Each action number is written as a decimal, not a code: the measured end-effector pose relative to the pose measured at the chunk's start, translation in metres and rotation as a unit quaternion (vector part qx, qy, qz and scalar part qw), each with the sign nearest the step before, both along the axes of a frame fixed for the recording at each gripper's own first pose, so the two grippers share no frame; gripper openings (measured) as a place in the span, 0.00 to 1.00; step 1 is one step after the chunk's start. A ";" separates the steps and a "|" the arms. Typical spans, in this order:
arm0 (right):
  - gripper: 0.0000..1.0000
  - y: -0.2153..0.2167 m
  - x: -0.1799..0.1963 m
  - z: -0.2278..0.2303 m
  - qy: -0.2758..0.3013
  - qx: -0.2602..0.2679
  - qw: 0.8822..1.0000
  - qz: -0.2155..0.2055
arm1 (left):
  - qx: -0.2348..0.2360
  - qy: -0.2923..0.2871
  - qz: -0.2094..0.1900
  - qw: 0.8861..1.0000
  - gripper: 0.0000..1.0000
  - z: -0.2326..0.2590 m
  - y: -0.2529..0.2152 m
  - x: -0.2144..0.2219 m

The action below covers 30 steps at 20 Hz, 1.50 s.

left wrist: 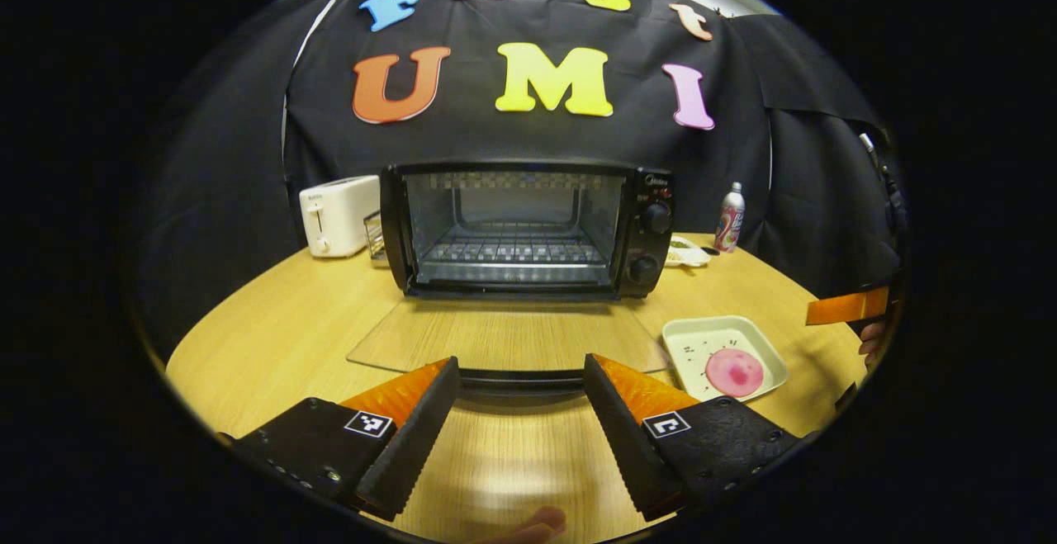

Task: Open the electric oven with the left hand, put the food in, and close the electric oven.

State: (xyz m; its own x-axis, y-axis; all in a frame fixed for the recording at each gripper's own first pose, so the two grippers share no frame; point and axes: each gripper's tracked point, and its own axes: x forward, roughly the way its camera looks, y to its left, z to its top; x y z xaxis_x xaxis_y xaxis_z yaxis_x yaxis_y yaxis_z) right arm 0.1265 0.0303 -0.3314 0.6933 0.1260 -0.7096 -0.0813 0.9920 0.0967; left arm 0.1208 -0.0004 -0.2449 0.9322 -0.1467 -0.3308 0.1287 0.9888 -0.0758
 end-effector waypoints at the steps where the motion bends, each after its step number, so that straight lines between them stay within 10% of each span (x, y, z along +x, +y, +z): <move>1: 0.93 0.002 0.005 -0.003 0.013 0.000 1.000 0.003 | 0.002 -0.017 0.000 1.000 0.94 0.014 0.000 -0.002; 13: 0.80 0.040 0.016 -0.051 0.201 0.038 0.978 0.049 | -0.003 -0.085 -0.002 0.996 0.94 0.080 0.001 -0.025; 19: 0.48 0.041 0.013 -0.066 0.264 0.056 0.962 0.034 | -0.008 -0.104 -0.006 0.995 0.94 0.103 0.006 -0.031; 22: 0.09 0.040 0.015 -0.069 0.300 0.092 0.949 0.021 | 0.000 -0.111 -0.005 0.994 0.94 0.110 0.008 -0.032; 30: 0.04 0.037 0.010 -0.061 0.315 0.172 0.933 0.012 | 0.006 -0.108 0.001 0.994 0.94 0.112 0.010 -0.038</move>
